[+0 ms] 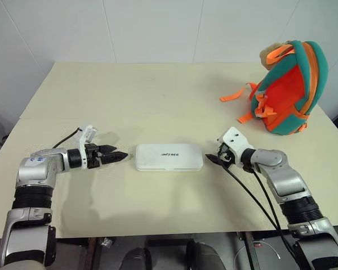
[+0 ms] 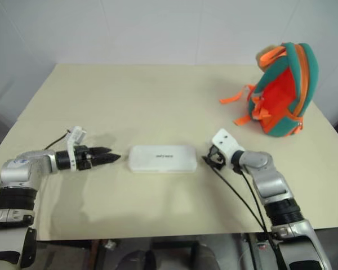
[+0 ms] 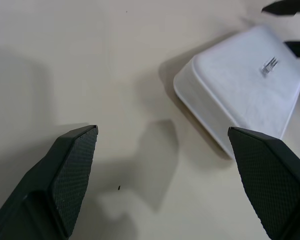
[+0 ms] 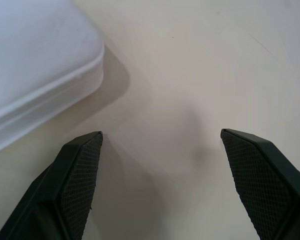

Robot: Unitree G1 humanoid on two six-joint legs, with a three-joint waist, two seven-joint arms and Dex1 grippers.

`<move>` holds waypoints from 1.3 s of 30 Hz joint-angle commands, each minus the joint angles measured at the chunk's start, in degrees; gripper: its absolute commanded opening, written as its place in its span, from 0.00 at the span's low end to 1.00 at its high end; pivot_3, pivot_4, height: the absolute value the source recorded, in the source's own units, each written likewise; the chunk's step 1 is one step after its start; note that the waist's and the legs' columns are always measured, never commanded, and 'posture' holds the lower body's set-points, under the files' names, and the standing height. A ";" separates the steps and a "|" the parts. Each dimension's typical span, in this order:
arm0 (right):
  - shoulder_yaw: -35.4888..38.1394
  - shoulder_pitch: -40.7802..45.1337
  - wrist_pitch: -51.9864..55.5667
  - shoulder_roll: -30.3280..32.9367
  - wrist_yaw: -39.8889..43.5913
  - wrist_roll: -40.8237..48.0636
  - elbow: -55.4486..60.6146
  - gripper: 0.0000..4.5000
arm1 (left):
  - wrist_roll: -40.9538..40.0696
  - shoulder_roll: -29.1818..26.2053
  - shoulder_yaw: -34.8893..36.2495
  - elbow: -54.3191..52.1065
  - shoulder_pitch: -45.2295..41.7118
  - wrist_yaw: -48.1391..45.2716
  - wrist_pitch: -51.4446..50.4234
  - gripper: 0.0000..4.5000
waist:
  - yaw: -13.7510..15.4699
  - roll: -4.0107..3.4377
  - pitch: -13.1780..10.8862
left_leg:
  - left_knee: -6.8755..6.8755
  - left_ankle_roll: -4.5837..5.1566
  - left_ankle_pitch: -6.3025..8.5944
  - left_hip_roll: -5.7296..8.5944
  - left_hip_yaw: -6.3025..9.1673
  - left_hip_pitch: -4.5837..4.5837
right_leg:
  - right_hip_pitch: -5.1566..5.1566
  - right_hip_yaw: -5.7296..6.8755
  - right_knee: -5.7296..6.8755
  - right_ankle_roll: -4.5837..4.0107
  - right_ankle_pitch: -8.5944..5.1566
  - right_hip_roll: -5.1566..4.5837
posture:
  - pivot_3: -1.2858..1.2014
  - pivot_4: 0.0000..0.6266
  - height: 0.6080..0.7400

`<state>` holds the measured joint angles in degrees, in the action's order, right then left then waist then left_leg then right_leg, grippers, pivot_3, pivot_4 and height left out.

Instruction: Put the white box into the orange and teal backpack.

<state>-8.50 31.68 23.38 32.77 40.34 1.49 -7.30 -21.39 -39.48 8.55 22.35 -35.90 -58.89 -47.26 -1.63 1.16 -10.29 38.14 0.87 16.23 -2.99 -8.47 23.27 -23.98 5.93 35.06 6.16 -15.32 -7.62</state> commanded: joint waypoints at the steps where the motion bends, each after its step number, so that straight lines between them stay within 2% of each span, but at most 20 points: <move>1: 0.74 1.45 -1.56 -0.25 0.13 -0.02 0.75 1.00 | -2.97 0.09 1.37 -0.22 -1.75 -0.50 -2.34 0.98 | -0.01 0.00 0.00 | 0.00 0.00 0.00 0.00 0.00 0.00 | 0.00 0.00 0.00 0.00 0.00 0.00 | 0.52 0.24 1.00; 7: 0.84 1.46 -1.81 -0.08 0.57 -0.04 0.90 1.00 | -6.62 0.62 1.25 2.01 -3.70 -1.94 -7.64 0.98 | -0.03 0.00 0.00 | 0.00 -0.02 -0.01 0.00 -0.01 0.00 | 0.00 0.01 0.01 0.00 0.00 0.01 | 0.52 0.24 1.00; 13: 0.81 1.00 -1.73 0.15 1.23 0.12 1.60 1.00 | -7.68 0.93 -0.06 9.82 -6.99 -4.95 -10.19 0.98 | -0.09 0.00 0.00 | 0.00 -0.03 -0.02 0.01 -0.08 -0.01 | 0.00 0.01 0.02 0.00 0.00 0.03 | 0.52 0.24 1.00; 18: 0.82 0.87 -1.69 0.16 1.59 0.09 1.98 1.00 | -3.47 -0.21 -6.36 13.98 -7.93 -9.40 -7.08 0.98 | -0.07 0.00 0.00 | -0.01 -0.05 -0.03 0.03 -0.16 0.00 | 0.00 0.01 0.00 0.00 0.00 0.04 | 0.52 0.24 1.00; 28: -0.09 0.89 -1.97 -0.27 2.48 -0.04 2.85 1.00 | -3.05 1.67 -8.08 19.79 -12.12 -13.07 -6.30 0.98 | -0.03 0.00 0.00 | 0.00 -0.06 -0.02 0.03 -0.17 0.00 | 0.00 0.02 0.00 0.00 0.00 0.02 | 0.52 0.24 1.00; 39: -0.92 0.69 -1.81 -0.68 3.64 -0.45 4.31 1.00 | -3.30 4.71 -8.03 20.96 -14.23 -13.73 -6.55 0.98 | -0.03 0.00 0.00 | 0.00 -0.06 -0.02 0.03 -0.15 0.01 | 0.00 0.02 0.00 0.00 0.00 0.02 | 0.52 0.24 1.00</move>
<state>-9.73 32.19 22.43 32.14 43.77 0.79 -4.81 -24.51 -35.26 0.17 43.61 -48.72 -71.71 -53.76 -1.66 1.17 -10.29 38.14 0.81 16.21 -2.96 -8.63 23.27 -23.98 5.95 35.06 6.16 -15.32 -7.60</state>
